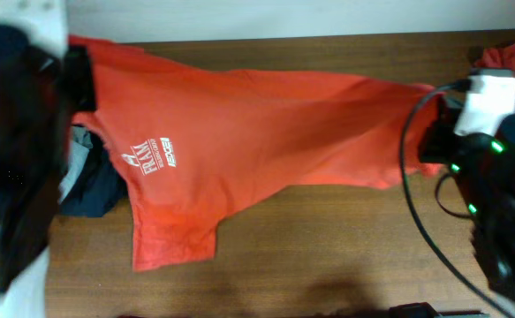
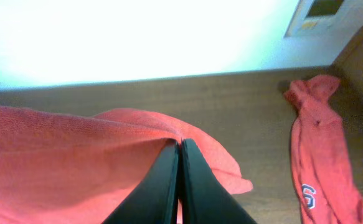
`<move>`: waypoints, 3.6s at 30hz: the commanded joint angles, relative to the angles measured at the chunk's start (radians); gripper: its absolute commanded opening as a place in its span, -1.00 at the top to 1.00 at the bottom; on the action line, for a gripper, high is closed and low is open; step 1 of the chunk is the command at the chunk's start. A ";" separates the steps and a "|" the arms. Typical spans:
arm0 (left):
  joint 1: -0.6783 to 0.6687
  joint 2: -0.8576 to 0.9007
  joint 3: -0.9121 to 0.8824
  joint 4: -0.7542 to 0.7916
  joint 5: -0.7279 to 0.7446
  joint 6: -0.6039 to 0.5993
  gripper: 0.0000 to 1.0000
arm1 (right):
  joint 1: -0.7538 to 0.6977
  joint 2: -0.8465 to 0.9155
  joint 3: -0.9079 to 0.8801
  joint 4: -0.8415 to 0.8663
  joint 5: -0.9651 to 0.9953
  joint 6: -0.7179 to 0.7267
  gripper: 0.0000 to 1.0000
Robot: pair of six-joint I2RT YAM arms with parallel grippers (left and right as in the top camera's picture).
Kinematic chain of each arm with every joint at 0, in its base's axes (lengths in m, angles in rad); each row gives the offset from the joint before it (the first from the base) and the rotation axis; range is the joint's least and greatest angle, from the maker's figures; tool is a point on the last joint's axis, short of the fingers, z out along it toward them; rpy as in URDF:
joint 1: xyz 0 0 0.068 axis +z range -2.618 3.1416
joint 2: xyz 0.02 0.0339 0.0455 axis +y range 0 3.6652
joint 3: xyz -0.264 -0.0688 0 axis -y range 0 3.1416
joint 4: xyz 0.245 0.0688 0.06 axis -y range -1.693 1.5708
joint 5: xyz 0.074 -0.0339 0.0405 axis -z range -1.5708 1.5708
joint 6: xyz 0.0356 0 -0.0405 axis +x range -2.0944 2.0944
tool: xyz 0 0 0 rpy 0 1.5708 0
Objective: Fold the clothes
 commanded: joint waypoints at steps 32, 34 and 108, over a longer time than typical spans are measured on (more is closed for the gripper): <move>0.008 0.223 0.082 0.010 0.087 0.037 1.00 | -0.001 0.355 0.474 -0.433 0.054 0.016 0.92; 0.007 0.326 0.082 0.030 0.087 0.036 0.99 | -0.001 0.460 0.474 -0.411 0.054 0.016 0.92; 0.059 1.110 0.066 -0.193 0.430 -0.013 -0.23 | -0.328 1.200 0.099 0.491 -0.458 0.193 -0.19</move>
